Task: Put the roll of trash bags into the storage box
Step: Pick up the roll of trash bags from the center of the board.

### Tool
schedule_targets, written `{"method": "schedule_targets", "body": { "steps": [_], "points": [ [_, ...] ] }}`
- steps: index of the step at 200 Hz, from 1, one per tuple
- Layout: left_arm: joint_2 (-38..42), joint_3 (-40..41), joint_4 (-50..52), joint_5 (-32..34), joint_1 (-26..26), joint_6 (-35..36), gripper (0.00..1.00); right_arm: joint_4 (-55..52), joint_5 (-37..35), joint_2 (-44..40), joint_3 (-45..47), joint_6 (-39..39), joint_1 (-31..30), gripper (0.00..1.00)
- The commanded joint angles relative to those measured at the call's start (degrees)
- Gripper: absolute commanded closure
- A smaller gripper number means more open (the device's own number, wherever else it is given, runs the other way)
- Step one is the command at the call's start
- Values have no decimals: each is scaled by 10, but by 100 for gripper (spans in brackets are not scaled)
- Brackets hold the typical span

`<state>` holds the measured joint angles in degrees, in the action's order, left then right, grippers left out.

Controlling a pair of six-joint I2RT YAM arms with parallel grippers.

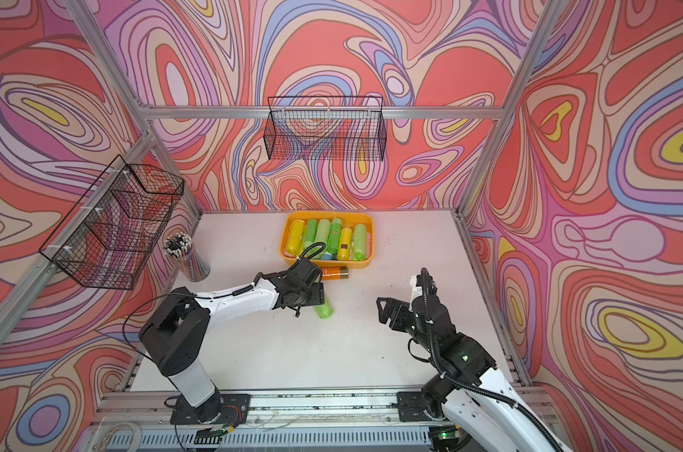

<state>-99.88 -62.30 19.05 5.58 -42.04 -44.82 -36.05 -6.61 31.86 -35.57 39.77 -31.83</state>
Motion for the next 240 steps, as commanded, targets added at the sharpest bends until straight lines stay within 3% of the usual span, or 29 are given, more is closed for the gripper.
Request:
{"method": "schedule_targets", "body": {
  "steps": [1, 34, 138, 240],
  "points": [
    [-18, -8, 9, 3, 4, 3, 29, -9, -7, 4, 4, 8, -1, 3],
    [-25, -9, 0, -20, 4, 10, 35, -1, -6, 11, 6, 11, 0, 3],
    [-48, -13, -23, -44, 4, 15, 38, 15, 9, 27, 3, 20, 0, 3],
    [-31, -14, -35, -70, 3, 15, 55, 21, 16, 30, 13, 23, 0, 4]
  ]
}}
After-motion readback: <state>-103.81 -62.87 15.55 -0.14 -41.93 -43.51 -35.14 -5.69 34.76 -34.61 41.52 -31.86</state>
